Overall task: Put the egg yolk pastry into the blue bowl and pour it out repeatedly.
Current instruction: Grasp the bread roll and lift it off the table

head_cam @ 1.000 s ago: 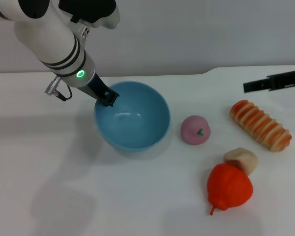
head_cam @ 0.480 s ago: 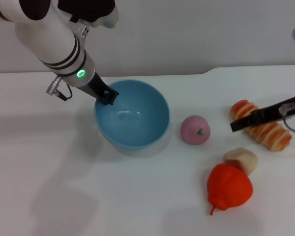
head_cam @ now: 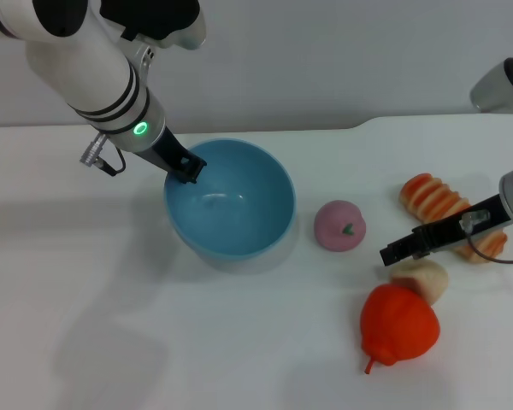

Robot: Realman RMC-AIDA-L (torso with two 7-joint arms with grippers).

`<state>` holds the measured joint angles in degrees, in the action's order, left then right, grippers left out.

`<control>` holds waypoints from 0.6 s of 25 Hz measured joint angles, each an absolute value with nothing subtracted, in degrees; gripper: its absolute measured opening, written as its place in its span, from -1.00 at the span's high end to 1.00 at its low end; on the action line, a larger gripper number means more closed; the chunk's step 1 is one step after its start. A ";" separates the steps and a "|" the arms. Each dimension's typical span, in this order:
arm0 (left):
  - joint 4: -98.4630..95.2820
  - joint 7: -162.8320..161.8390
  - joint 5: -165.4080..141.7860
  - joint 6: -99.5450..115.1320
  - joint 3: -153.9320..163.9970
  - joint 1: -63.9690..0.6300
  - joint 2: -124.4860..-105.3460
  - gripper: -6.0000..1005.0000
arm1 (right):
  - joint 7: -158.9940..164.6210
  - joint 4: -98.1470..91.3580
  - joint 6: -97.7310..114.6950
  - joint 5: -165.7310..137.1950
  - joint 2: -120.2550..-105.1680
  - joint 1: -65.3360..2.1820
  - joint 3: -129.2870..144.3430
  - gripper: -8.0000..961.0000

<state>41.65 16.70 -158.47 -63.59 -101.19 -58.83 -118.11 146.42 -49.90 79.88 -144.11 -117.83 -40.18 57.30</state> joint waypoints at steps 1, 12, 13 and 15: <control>41.65 16.69 -158.46 -63.58 -101.17 -58.83 -118.12 0.99 | 146.60 -49.95 80.29 -144.22 -117.82 -40.15 57.26 -0.12; 41.66 16.70 -158.48 -62.99 -101.07 -58.71 -118.12 0.99 | 152.15 -50.89 82.69 -149.62 -117.00 -39.32 56.68 -0.06; 41.66 16.70 -158.47 -62.97 -101.07 -58.71 -118.12 0.99 | 152.25 -50.89 82.74 -149.87 -116.96 -39.28 56.66 -0.06; 41.66 16.70 -158.47 -62.94 -101.07 -58.79 -118.14 0.99 | 152.31 -50.83 82.74 -149.97 -116.94 -39.22 56.62 -0.05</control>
<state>41.66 16.70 -158.47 -62.94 -101.07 -58.79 -118.14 152.31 -50.83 82.74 -149.97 -116.94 -39.22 56.62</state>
